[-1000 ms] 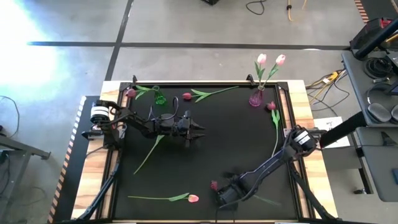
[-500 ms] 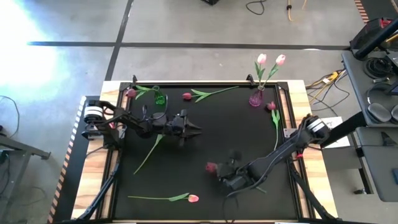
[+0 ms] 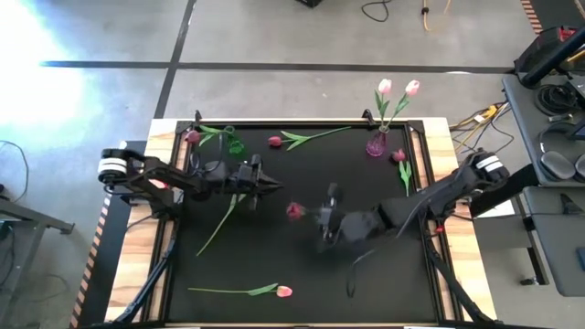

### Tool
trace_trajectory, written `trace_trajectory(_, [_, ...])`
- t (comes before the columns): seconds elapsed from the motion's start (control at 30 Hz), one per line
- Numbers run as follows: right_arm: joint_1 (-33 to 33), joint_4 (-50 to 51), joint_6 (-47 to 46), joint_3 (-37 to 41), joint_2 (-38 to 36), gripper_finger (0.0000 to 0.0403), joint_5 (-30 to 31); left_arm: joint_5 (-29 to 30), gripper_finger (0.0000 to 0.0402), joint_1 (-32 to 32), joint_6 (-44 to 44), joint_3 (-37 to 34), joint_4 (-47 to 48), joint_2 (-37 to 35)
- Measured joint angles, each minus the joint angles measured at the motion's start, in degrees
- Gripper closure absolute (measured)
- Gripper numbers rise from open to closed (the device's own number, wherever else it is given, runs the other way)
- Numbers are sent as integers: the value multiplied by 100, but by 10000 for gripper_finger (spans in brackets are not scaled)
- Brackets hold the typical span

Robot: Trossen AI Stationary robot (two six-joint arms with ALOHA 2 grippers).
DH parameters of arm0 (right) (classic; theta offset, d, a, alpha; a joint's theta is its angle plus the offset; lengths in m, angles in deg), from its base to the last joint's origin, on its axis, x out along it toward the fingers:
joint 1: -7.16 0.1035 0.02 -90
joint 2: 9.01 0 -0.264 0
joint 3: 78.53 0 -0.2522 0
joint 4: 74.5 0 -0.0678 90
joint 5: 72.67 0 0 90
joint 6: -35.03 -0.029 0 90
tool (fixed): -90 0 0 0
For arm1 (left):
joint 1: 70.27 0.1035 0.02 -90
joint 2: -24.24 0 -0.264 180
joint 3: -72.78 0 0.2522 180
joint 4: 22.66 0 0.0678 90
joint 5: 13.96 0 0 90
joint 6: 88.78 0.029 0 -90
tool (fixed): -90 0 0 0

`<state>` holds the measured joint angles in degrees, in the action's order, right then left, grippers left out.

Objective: Sort flowers into vase by color
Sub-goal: Put the red flower into the green vase

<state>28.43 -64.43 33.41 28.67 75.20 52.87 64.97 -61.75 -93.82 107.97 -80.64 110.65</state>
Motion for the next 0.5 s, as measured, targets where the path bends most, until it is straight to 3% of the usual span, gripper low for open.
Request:
trace_trajectory(0.1, [-352, -869, 734, 209, -292, 391, -131, -57, 401, 102, -14, -27, 37, -241])
trace_trajectory(0.27, [-1005, -1873, 1302, 393, -578, 391, -1275, -308, 396, 211, -166, 96, 103, -406])
trace_trajectory(0.5, [-1763, -2778, 1628, 432, -462, 391, -2334, -350, 346, 210, 97, 510, 551, -370])
